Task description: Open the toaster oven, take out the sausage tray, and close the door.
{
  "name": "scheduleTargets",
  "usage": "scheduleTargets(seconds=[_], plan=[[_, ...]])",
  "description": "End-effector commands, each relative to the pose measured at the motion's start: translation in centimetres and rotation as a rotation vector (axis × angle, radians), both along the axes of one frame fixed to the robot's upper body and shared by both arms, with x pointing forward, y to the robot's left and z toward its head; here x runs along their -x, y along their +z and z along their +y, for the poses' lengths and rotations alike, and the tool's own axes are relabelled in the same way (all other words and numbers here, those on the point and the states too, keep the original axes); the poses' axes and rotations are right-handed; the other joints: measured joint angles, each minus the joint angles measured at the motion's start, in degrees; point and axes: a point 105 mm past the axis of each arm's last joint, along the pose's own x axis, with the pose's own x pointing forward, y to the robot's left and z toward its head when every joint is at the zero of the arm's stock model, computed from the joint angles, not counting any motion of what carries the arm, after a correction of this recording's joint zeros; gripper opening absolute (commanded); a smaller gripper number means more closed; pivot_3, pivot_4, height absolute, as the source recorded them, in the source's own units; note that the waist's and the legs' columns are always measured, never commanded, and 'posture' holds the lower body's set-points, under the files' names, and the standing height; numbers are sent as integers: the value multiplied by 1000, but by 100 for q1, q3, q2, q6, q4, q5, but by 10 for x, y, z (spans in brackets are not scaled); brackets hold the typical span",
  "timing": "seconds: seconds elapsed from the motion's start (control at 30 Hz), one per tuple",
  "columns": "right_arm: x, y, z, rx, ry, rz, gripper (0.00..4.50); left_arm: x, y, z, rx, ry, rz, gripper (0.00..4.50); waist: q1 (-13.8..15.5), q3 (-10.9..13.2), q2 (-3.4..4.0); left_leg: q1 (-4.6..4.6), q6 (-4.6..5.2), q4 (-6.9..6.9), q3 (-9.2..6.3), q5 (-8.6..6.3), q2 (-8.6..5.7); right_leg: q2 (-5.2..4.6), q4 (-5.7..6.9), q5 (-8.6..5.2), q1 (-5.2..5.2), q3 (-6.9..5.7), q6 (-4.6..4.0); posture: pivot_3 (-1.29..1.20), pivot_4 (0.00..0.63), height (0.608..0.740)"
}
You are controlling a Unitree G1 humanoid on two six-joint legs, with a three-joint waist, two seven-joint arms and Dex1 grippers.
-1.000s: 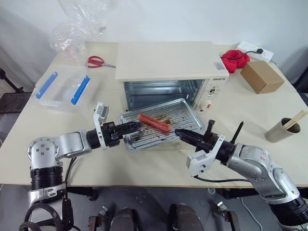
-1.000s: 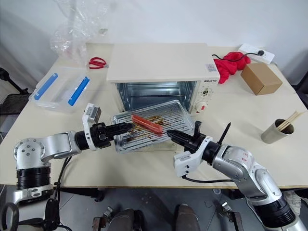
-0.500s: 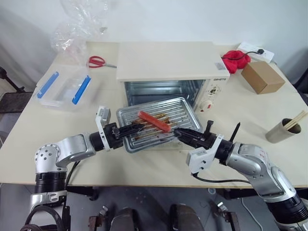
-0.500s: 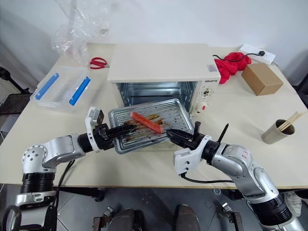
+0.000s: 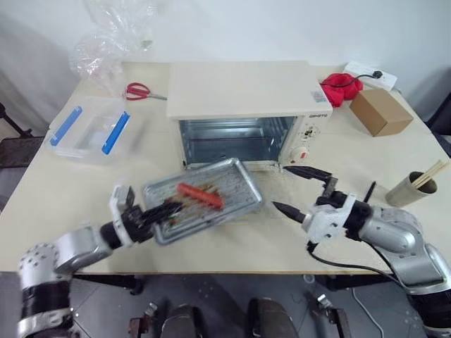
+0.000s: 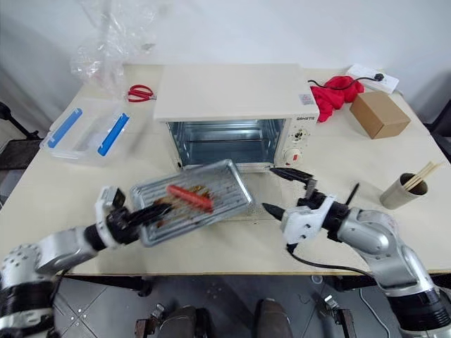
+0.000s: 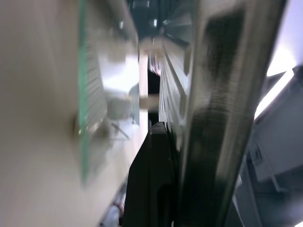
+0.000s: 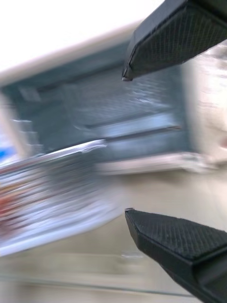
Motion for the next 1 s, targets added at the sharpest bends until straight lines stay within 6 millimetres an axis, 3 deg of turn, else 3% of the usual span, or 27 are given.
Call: scheduleTargets(seconds=[0.03,0.17,0.43,0.53,0.67,0.77,0.93,1.0], plan=[[-3,7,-16,-63,-30,11,4484,15,22,19,83,49,-122,0,6,0,0,2,0,5,0,0,1,0,-3,-3,0,1,-4,0,150,740],[-11,-5,-34,-206,-88,127,4484,31,7,49,86,208,-65,0,5,0,0,17,-5,6,1,-1,3,-3,-6,-8,6,7,-10,0,150,740],[-18,-25,-46,-313,-105,306,4484,61,-8,65,126,378,-48,0,1,0,0,28,-7,2,1,-5,3,-11,-7,-12,15,10,-17,0,150,740],[-21,-31,-48,-346,-113,364,3894,65,-9,72,152,500,-80,0,1,0,0,29,-7,3,0,-5,3,-12,-6,-14,15,10,-21,0,150,740],[-19,-54,-37,-362,-73,536,2624,73,-13,85,206,700,-109,0,1,-3,-4,32,-5,3,-1,-8,2,-16,-9,-15,20,9,-23,0,150,740],[-13,-69,-30,-362,-44,649,1634,70,-16,93,234,817,-106,0,7,-3,-4,34,-3,3,-3,-9,3,-15,-13,-15,23,5,-23,0,150,740],[-16,-77,-24,-406,-38,717,28,57,-16,96,258,880,-96,0,18,-5,-8,35,4,6,-7,-12,1,-17,-19,-15,33,2,-23,0,150,740],[-17,-77,-21,-419,-27,723,28,51,-15,96,260,884,-93,0,16,-6,-10,38,4,6,-9,-12,2,-16,-20,-15,39,0,-23,0,150,740]])
